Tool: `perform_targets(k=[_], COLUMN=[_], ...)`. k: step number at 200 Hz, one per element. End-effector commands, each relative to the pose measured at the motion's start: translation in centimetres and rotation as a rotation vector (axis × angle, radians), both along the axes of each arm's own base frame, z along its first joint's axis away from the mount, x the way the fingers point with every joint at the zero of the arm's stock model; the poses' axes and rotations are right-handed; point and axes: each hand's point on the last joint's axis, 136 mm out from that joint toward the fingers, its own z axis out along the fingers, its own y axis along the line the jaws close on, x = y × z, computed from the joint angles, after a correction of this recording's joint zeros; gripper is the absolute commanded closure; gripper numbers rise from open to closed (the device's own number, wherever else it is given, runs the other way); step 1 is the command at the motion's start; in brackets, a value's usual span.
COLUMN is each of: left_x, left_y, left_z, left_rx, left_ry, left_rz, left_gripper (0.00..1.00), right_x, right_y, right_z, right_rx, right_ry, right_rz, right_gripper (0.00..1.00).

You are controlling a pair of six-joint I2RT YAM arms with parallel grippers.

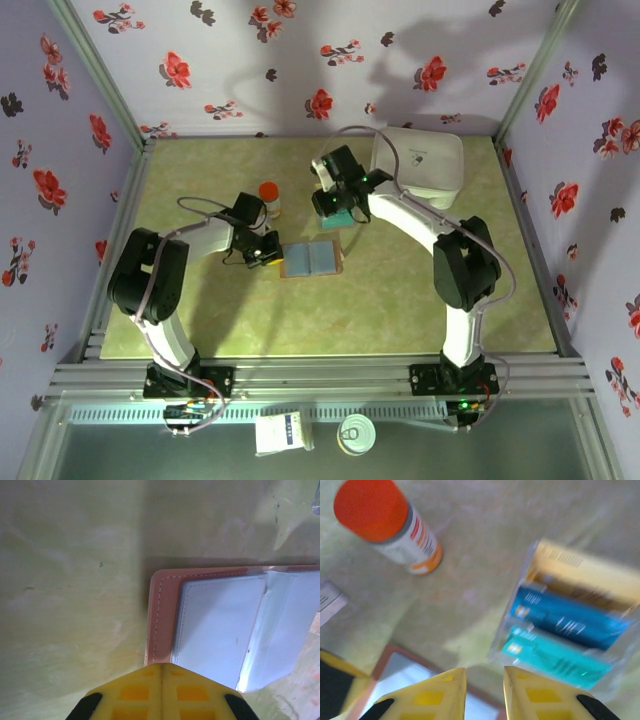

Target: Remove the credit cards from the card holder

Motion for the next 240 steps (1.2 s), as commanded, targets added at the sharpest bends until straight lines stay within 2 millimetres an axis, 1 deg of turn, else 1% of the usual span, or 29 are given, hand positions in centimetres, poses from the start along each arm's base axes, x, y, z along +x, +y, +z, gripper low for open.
perform_targets(k=[1,37,57,78,104,134,167,183,200,220,240], left_x=[-0.2,-0.4,-0.4,-0.4,-0.4,-0.4,-0.4,-0.4,-0.5,-0.5,-0.5], left_y=[-0.6,0.3,0.6,0.6,0.6,0.5,0.6,0.7,0.7,0.9,1.0], left_z=[-0.5,-1.2,-1.3,-1.3,-1.3,-1.3,-1.4,-1.5,-1.5,-1.6,-1.7], left_rx=[-0.012,0.05,0.065,0.063,0.066,0.065,0.067,0.068,0.072,0.076,0.078], left_ry=[0.025,0.03,0.024,0.022,0.019,0.018,0.02,0.02,0.021,0.02,0.024], left_rz=[-0.005,-0.003,-0.001,-0.002,-0.005,-0.01,-0.013,-0.014,-0.017,-0.017,-0.017], left_gripper=[1.0,1.0,1.0,1.0,1.0,1.0,1.0,1.0,1.0,1.0,1.0], right_x=[-3.0,-6.7,-8.1,-8.6,-9.0,-9.4,-9.8,-9.9,-10.0,-10.0,-10.0], right_y=[2.0,4.0,4.7,5.5,7.0,7.5,7.9,7.5,6.0,4.5,3.5], right_z=[-0.2,-3.1,-4.9,-6.2,-6.8,-8.3,-9.8,-10.5,-11.4,-11.9,-12.1], right_rx=[0.196,0.267,0.289,0.318,0.356,0.323,0.292,0.25,0.157,0.083,0.036], right_ry=[0.206,0.407,0.486,0.537,0.568,0.594,0.62,0.62,0.594,0.571,0.554], right_rz=[-0.141,-0.175,-0.179,-0.19,-0.171,-0.184,-0.185,-0.198,-0.232,-0.262,-0.285], right_gripper=[0.74,0.76,0.77,0.76,0.77,0.8,0.8,0.79,0.78,0.78,0.77])
